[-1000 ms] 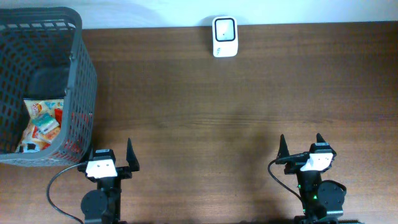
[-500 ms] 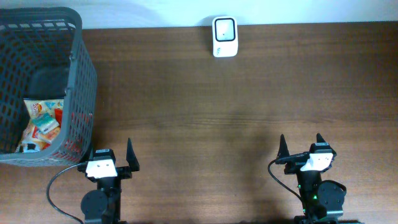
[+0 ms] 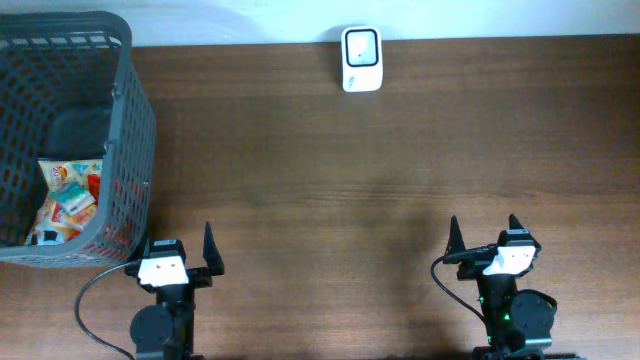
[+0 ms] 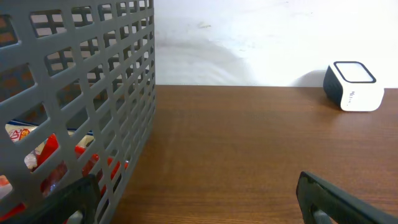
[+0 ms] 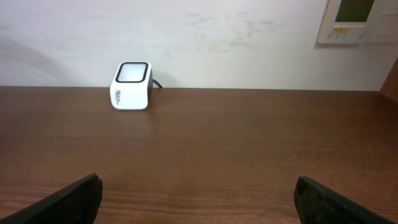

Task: Scan the item barcode

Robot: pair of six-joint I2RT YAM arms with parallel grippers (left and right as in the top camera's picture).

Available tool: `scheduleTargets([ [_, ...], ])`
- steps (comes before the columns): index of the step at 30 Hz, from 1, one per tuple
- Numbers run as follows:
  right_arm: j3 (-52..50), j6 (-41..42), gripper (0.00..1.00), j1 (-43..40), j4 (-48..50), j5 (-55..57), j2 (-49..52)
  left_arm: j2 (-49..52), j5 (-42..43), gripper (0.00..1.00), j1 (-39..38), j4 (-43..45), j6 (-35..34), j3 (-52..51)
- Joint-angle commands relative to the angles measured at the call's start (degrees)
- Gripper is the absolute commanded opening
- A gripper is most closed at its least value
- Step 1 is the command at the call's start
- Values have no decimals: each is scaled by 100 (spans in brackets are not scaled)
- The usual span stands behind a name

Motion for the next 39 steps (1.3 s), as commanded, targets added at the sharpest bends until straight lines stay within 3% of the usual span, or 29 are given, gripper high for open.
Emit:
scheduleTargets([
  [1,-37,-35,98,37,-35,35,-31,-17,66,99,35,9,-57,-44],
  [26,-37,-35,98,37,-37,35,-31,-17,243,99,35,160,-68,-42],
  [28,-37,-35,98,37,-35,35,-31,-17,516,99,35,188,-83,-42],
  [34,-37,-35,98,37,-35,35,-31,-17,2575,99,35,905,-79,-42],
  [39,-37,-35,98,37,-35,35,-31,-17,3117,99,35,1779,-81,-17],
])
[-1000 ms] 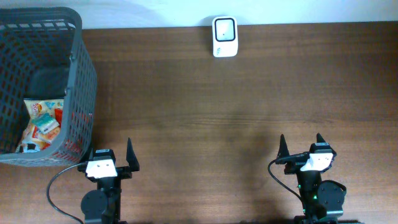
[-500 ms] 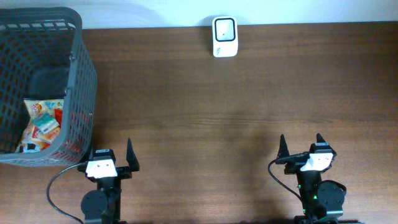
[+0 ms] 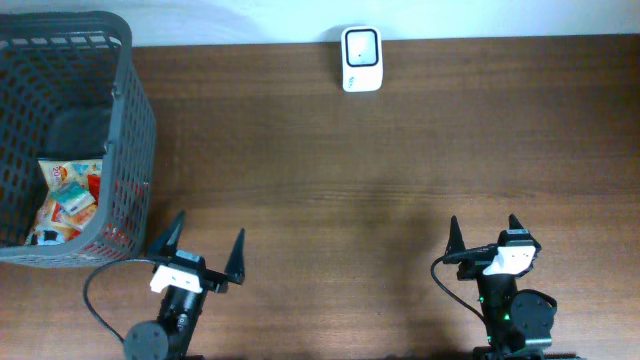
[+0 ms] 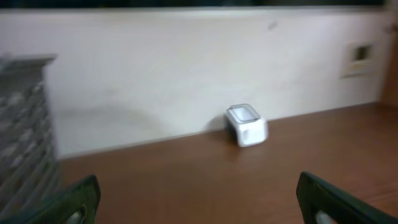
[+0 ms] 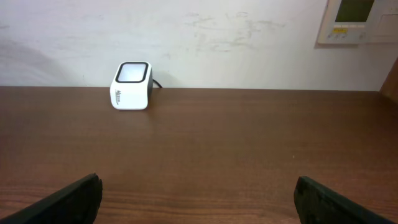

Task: Scan the item barcode
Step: 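Reach the left gripper into the grey basket toward the snacks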

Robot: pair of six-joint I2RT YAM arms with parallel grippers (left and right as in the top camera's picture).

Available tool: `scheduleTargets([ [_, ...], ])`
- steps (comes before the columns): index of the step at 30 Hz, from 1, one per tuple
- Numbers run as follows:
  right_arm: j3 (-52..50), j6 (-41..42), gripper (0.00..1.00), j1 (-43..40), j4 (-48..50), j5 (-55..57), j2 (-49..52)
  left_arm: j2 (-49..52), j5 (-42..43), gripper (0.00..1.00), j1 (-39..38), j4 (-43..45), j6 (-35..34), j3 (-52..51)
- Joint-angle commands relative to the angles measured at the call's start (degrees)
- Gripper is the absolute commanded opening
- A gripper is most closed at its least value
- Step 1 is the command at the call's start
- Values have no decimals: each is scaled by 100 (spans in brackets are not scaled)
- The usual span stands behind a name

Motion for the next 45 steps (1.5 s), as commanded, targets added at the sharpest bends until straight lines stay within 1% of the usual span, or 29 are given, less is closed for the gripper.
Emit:
scheduleTargets([
  [1,-37,-37,98,37,-35,35,-31,-20,767,99,35,466,-57,46],
  [7,-37,-37,98,37,-37,35,-31,-17,758,99,35,407,-28,791],
  [10,-37,-37,98,37,-35,35,-31,138,758,99,35,-15,-9,1403],
  [14,-37,-37,98,37,-35,35,-31,695,710,99,35,-973,98,2337],
  [15,-37,-37,98,37,-35,35,-31,903,584,99,35,-1355,96,2643],
  [17,-37,-37,98,37,-37,35,-31,1506,367,99,35,-2463,96,3512],
  [20,-37,-37,98,37,-37,35,-31,2448,490,99,35,-3700,168,4739],
  [22,-37,-37,98,37,-35,37,-31,2935,844,99,35,-4135,382,5355],
  [23,-37,-37,98,37,-35,35,-31,3139,1082,99,35,-4260,380,5608],
  [24,-37,-37,98,37,-35,35,-31,3307,1270,99,35,-4293,387,5807],
  [26,-37,-37,98,37,-35,35,-31,3504,1231,99,35,-4210,564,6013],
  [27,-37,-37,98,37,-35,35,-31,3637,997,99,35,-4221,564,6155],
  [29,-37,-37,98,37,-35,35,-31,3985,334,99,35,-4387,188,6544],
  [32,-37,-37,98,37,-35,35,-31,4677,-566,99,35,-5132,-138,7407],
  [34,-37,-37,98,37,-35,35,-31,5720,-1799,99,35,-6269,-223,8660],
  [35,-37,-37,98,37,-35,35,-31,6212,-2308,99,35,-6699,-337,9237],
  [36,-37,-37,98,37,-35,35,-31,6594,-2562,99,35,-7005,-398,9694],
  [37,-37,-37,98,37,-35,35,-31,7064,-2636,99,35,-7305,-444,10251],
  [39,-37,-37,98,37,-37,35,-31,7807,-2583,99,42,-7499,-470,11145],
  [42,-37,-37,98,37,-35,35,-31,8500,-2583,99,245,-7326,-575,12041],
  [45,-37,-37,98,37,-35,35,-31,9014,-2588,99,675,-7326,-721,12815],
])
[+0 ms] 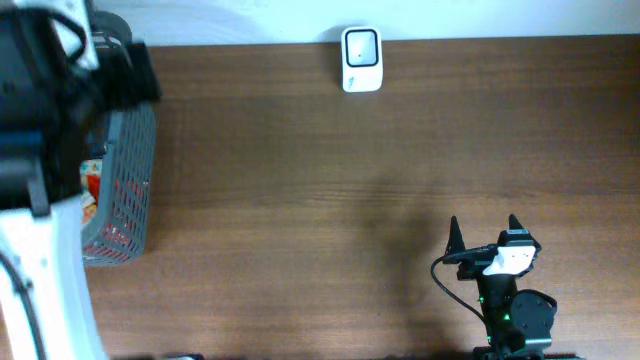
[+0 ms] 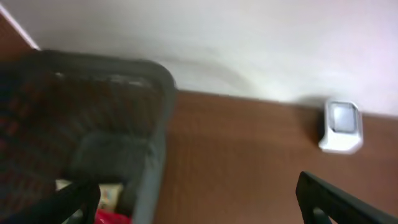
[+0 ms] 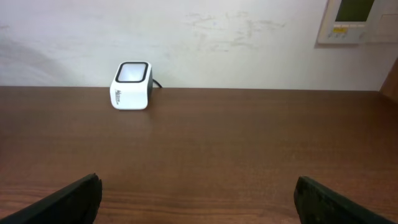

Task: Scan the item barcode
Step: 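Reach the left gripper into the grey basket toward the snacks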

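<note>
The white barcode scanner (image 1: pixel 361 59) stands at the table's far edge, also visible in the left wrist view (image 2: pixel 340 126) and the right wrist view (image 3: pixel 132 85). Colourful snack packets (image 2: pixel 109 194) lie inside the grey mesh basket (image 2: pixel 155 137) at the far left. My left arm (image 1: pixel 45 110) is raised high over the basket, blurred and close to the overhead camera. Its gripper (image 2: pixel 198 202) is open and empty, looking down at the basket's rim. My right gripper (image 1: pixel 483 232) rests open and empty near the front right edge.
The basket's wall (image 1: pixel 125 190) shows partly under the left arm. A dark object (image 2: pixel 109 155) lies in the basket behind the packets. The wall runs behind the table, with a panel (image 3: pixel 357 18) at its right.
My left arm has risen from low at the front left to high over the basket, and its camera now looks down into it. The right arm has not moved.
Both grippers rested open at the table's front edge, the left one beside the basket. Then the left gripper was lifted and turned toward the scanner. Now it hangs open above the basket. The right gripper stayed in place throughout.
</note>
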Robot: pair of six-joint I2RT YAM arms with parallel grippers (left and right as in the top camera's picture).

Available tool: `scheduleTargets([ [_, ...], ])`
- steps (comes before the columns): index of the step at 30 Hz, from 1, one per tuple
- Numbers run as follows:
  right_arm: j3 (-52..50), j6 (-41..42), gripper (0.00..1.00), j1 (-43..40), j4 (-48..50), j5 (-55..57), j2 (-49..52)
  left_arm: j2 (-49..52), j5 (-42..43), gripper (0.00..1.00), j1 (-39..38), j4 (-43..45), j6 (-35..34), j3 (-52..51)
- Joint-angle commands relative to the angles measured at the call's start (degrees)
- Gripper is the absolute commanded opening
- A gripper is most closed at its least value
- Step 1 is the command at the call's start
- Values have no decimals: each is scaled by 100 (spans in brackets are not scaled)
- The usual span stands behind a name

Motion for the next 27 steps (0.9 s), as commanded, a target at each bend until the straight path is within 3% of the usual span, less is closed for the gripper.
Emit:
scheduleTargets([
  [1,-37,-37,98,37,-35,35,-35,516,-284,99,629,17,-282,1093],
  [11,-37,-37,98,37,-35,35,-35,1237,-306,99,2350,131,-278,1335],
  [25,-37,-37,98,37,-35,37,-35,2743,-310,99,2524,-649,-278,1318],
  [27,-37,-37,98,37,-35,35,-35,2959,-330,92,2538,-848,-278,1316],
])
